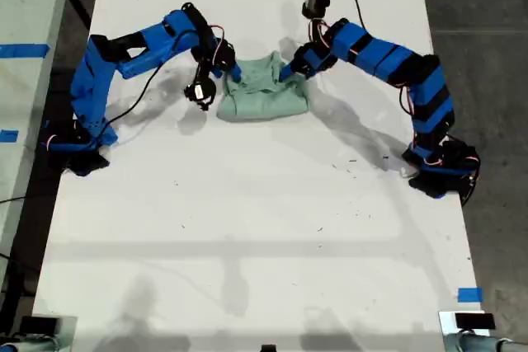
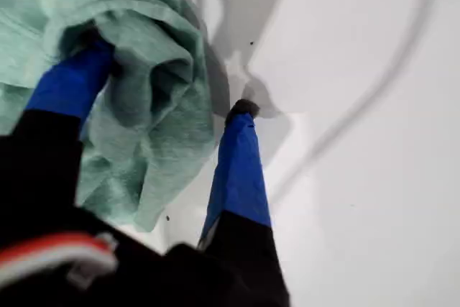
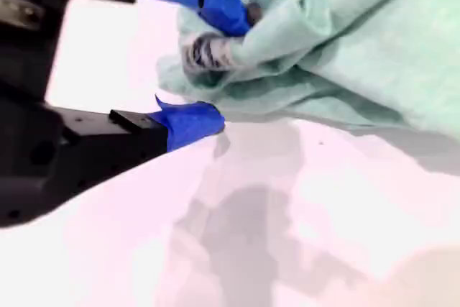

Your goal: Fold tshirt

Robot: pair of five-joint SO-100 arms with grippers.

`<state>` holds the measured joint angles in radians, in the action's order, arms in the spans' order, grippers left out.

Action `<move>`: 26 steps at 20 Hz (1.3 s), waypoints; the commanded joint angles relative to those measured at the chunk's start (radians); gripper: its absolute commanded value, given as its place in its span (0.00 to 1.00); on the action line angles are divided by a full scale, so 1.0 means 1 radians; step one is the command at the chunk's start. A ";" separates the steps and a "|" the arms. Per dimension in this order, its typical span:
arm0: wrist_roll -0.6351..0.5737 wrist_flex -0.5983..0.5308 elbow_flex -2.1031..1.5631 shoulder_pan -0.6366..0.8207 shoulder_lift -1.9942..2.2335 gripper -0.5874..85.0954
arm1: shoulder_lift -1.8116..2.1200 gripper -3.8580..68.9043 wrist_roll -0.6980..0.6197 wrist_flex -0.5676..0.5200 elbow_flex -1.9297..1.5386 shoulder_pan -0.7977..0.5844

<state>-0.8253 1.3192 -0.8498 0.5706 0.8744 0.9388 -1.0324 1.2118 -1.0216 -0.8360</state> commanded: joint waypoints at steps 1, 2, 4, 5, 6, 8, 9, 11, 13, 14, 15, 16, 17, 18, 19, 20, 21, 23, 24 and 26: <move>0.002 0.101 0.023 0.018 0.181 0.30 | 0.202 0.41 0.017 0.063 0.008 -0.011; 0.002 0.152 0.021 0.017 0.249 0.29 | 0.290 0.40 0.023 0.101 -0.017 -0.006; 0.009 0.207 -0.051 -0.009 0.416 0.29 | 0.476 0.38 0.049 0.137 -0.104 0.018; 0.021 0.206 -0.135 -0.028 0.514 0.28 | 0.566 0.37 0.055 0.144 -0.164 0.035; 0.021 0.183 -0.252 -0.054 0.627 0.27 | 0.658 0.35 0.071 0.149 -0.233 0.051; 0.023 0.064 -0.597 -0.118 0.911 0.18 | 0.864 0.27 0.130 0.146 -0.426 0.077; 0.046 0.008 -0.784 -0.152 1.062 0.13 | 0.982 0.20 0.153 0.124 -0.549 0.097; 0.155 -0.058 -1.123 -0.216 1.355 0.07 | 1.235 0.19 0.241 0.054 -0.834 0.138; 0.285 -0.084 -1.385 -0.284 1.595 0.04 | 1.466 0.15 0.364 0.037 -1.081 0.178; 0.354 -0.094 -1.499 -0.311 1.704 0.02 | 1.566 0.12 0.413 0.026 -1.190 0.210; 0.380 -0.127 -1.609 -0.342 1.812 0.01 | 1.652 0.11 0.468 0.011 -1.296 0.252; 0.407 -0.146 -1.715 -0.359 1.924 0.01 | 1.727 0.10 0.531 -0.011 -1.399 0.285; 0.434 -0.144 -1.813 -0.367 2.040 0.01 | 1.793 0.09 0.594 -0.032 -1.497 0.313; 0.482 -0.094 -1.885 -0.368 2.138 0.01 | 1.852 0.08 0.652 -0.041 -1.582 0.336; 0.511 -0.043 -1.942 -0.367 2.220 0.01 | 1.913 0.08 0.709 -0.048 -1.655 0.353; 0.517 -0.018 -1.993 -0.374 2.301 0.01 | 1.985 0.08 0.749 -0.051 -1.721 0.373; 0.522 -0.011 -2.062 -0.379 2.390 0.01 | 2.060 0.07 0.779 -0.043 -1.784 0.383; 0.566 -0.015 -2.154 -0.413 2.433 0.01 | 2.175 0.07 0.838 -0.041 -1.884 0.419; 0.571 0.005 -2.169 -0.416 2.457 0.01 | 2.235 0.07 0.885 -0.032 -1.940 0.430; 0.565 0.008 -2.169 -0.410 2.456 0.01 | 2.339 0.05 0.943 0.005 -1.988 0.449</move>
<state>-0.2715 1.3131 -3.0173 0.1672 3.3195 3.2060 -0.1350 1.2042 -3.0035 -0.4142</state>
